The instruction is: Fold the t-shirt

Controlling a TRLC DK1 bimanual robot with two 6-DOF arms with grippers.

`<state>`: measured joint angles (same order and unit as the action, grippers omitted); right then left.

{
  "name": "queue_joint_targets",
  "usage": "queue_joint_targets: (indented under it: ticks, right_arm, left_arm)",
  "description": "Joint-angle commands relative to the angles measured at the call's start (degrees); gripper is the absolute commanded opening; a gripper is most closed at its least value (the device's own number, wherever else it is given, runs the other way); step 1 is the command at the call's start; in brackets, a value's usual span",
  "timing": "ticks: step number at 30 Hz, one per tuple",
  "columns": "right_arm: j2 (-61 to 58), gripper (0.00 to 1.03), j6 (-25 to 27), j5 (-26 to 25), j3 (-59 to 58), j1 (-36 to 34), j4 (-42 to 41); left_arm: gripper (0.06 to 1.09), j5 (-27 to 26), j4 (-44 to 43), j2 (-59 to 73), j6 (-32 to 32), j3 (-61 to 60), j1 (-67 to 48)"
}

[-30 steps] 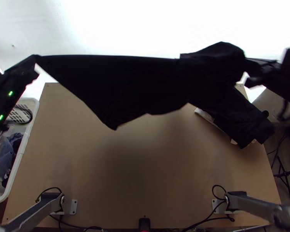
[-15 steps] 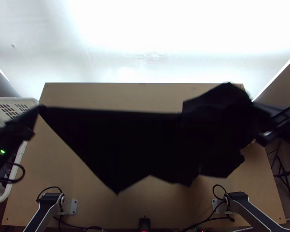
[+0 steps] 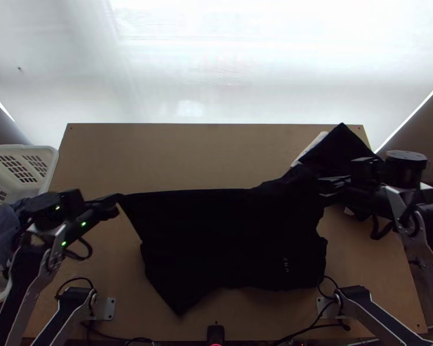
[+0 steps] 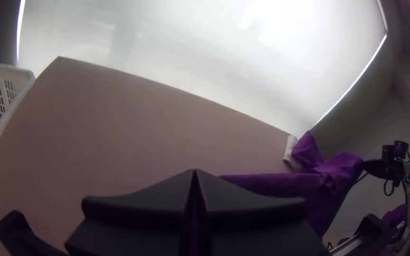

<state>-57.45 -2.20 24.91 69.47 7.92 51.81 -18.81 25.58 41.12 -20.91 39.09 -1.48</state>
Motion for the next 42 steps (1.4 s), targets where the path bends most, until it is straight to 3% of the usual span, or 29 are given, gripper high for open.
queue_joint_targets:
  ticks: [1,6,14,16,19,20,21,28,33,37,42]
  right_arm:
    - [-5.0,0.03,0.2,0.0,-3.7,0.9,-7.0]
    - [-7.7,0.03,1.5,0.0,-0.9,0.9,-7.1]
    - [-11.5,0.03,1.7,0.1,-1.4,1.3,-8.4]
    - [-12.3,0.03,1.6,0.1,-1.5,1.6,-8.7]
    - [-13.7,0.03,1.5,0.0,-1.9,2.6,-8.7]
    - [-13.9,0.03,1.5,0.0,-1.9,2.9,-8.8]
    - [-14.2,0.03,1.5,0.1,-2.1,3.4,-9.0]
    - [-15.8,0.03,1.1,0.1,-3.4,5.9,-9.3]
    - [-17.3,0.03,0.8,0.0,-3.6,5.8,-9.9]
    - [-17.8,0.03,0.8,0.0,-3.8,5.8,-10.2]
    - [-18.6,0.03,-0.3,0.0,-4.1,6.0,-11.6]
  left_arm:
    - [0.09,1.1,-21.0,20.1,0.1,-7.8,-1.8]
    - [0.09,4.2,-32.7,31.3,-0.6,-6.3,-1.7]
    - [0.11,6.0,-38.8,46.4,-1.2,2.5,0.5]
    - [0.28,6.0,-40.3,48.9,-1.2,4.2,1.2]
    - [0.70,5.9,-39.9,52.0,-0.9,7.6,2.2]
    - [0.96,5.9,-40.1,52.4,-0.9,8.2,2.4]
    - [1.05,5.8,-40.0,52.6,-0.9,8.9,2.4]
    - [1.05,5.2,-36.2,47.6,-1.4,10.4,3.8]
    - [1.04,1.7,-23.6,42.7,-1.9,12.2,5.0]
    - [1.03,-3.6,-3.6,42.0,1.6,15.1,2.9]
    - [1.03,-3.8,-0.1,40.5,2.2,11.4,-2.1]
